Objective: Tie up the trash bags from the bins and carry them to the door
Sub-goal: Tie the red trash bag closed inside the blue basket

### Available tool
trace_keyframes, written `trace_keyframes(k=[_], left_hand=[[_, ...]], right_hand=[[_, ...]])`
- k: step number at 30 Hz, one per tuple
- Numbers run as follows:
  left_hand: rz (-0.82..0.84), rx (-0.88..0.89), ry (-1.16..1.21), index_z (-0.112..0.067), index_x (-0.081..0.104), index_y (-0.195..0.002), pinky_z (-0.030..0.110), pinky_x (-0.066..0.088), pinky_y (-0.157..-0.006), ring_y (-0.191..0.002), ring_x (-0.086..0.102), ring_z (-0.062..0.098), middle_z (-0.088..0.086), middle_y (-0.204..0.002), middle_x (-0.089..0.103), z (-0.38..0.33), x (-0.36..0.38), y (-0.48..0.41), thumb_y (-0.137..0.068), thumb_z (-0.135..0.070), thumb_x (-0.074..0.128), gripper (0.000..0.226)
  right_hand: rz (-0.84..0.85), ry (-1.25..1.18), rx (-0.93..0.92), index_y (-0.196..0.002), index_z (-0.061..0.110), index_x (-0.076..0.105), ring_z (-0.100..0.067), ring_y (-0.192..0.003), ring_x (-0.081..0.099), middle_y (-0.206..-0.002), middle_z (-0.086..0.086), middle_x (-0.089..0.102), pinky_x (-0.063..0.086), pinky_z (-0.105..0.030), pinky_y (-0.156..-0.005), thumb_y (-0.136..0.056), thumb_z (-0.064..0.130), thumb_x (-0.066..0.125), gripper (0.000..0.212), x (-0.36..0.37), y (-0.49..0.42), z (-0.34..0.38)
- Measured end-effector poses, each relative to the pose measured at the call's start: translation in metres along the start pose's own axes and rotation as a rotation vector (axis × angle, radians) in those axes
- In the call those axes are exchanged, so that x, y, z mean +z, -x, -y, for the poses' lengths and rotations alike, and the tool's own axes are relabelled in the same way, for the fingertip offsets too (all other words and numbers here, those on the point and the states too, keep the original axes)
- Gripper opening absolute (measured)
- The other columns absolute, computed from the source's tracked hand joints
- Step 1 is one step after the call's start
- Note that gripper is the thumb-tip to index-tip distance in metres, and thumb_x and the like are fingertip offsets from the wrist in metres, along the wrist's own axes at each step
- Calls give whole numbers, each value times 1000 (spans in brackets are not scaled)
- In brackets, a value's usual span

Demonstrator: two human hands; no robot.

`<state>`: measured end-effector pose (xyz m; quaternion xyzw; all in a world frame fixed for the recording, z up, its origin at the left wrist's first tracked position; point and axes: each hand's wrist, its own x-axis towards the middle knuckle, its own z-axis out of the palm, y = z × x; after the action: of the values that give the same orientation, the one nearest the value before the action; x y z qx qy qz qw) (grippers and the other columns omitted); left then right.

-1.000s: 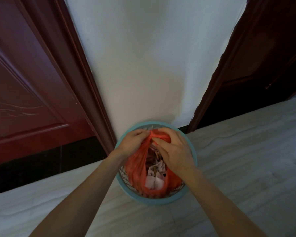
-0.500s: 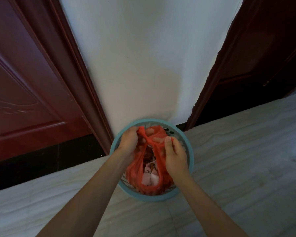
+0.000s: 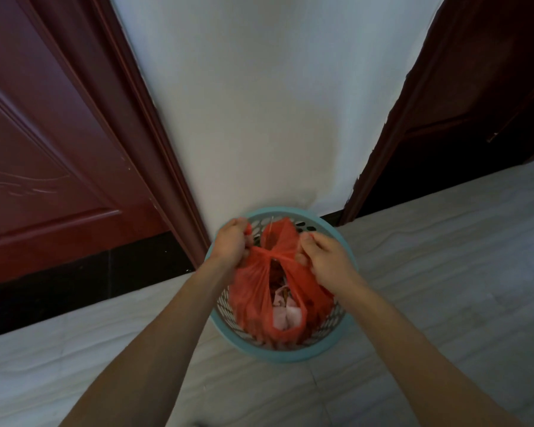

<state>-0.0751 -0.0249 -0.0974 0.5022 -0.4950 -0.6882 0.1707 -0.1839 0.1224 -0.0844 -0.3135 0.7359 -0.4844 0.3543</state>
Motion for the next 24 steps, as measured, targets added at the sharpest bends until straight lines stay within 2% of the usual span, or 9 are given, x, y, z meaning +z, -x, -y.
trace_keyframes(k=[3, 6, 9, 13, 16, 18, 20, 22, 24], left_hand=[[-208, -20, -32, -17, 46, -66, 11, 17, -35, -25, 23, 8, -4, -43, 40, 16, -31, -18, -97, -20, 40, 32], [-320, 14, -104, -14, 47, -65, 16, 26, -37, -29, 33, 16, 8, -55, 46, 19, -47, -32, -100, -21, 39, 36], [-324, 147, -149, -15, 48, -65, 25, 33, -47, -43, 38, 20, 6, -54, 47, 14, -41, -28, -101, -24, 40, 38], [-244, 181, 33, -14, 52, -79, 19, 32, -41, -41, 50, 11, -4, -49, 62, 11, -33, -10, -105, -28, 35, 34], [-182, 123, 215, -15, 48, -99, 32, 54, -66, -72, 71, 11, 2, -81, 75, 13, -19, 4, -103, -46, 38, 33], [-168, 49, 280, -19, 48, -111, 42, 56, -83, -95, 70, 14, 5, -105, 71, 23, -11, 8, -89, -68, 48, 54], [-129, 39, 105, -24, 52, -126, 41, 52, -95, -105, 66, 13, 0, -118, 68, 38, -8, 13, -73, -81, 58, 78], [-55, 95, -142, -29, 60, -123, 32, 48, -95, -104, 65, 8, -9, -112, 70, 52, -5, 19, -82, -71, 57, 59], [-97, 153, -312, -27, 65, -112, 30, 47, -90, -100, 64, 11, -10, -103, 69, 56, -2, 25, -94, -54, 51, 35]], right_hand=[[-19, -16, 68, -64, 18, 49, -3, -49, 46, -58, 5, 48, 40, -19, -56, -104, 26, 43, 41, -15, 18, -30], [-95, 27, 82, -67, 14, 50, -2, -59, 57, -64, 2, 53, 49, -21, -65, -104, 23, 44, 38, -23, 22, -42], [-144, 98, 41, -67, 16, 51, -4, -53, 48, -59, 4, 51, 42, -23, -58, -104, 28, 43, 40, -25, 8, -23], [-132, -137, 27, -70, 19, 61, -10, -55, 51, -68, -1, 67, 43, -25, -56, -104, 30, 44, 40, -8, 2, -12], [-207, -296, 110, -86, 25, 69, -13, -61, 57, -82, 1, 73, 47, -32, -59, -98, 46, 50, 30, 6, 6, -18], [-228, -321, 175, -100, 29, 70, -13, -69, 63, -84, 2, 73, 51, -33, -64, -82, 63, 61, 39, 9, 11, -27], [-201, -248, 197, -107, 29, 69, -13, -83, 69, -92, 6, 74, 55, -34, -74, -67, 64, 75, 53, 8, 19, -38], [-155, -112, 198, -105, 33, 70, -8, -95, 69, -100, 11, 74, 55, -34, -87, -63, 53, 85, 48, 4, 26, -52], [-80, 77, 95, -105, 38, 71, 2, -100, 64, -104, 19, 71, 49, -24, -92, -74, 42, 82, 34, 2, 31, -56]])
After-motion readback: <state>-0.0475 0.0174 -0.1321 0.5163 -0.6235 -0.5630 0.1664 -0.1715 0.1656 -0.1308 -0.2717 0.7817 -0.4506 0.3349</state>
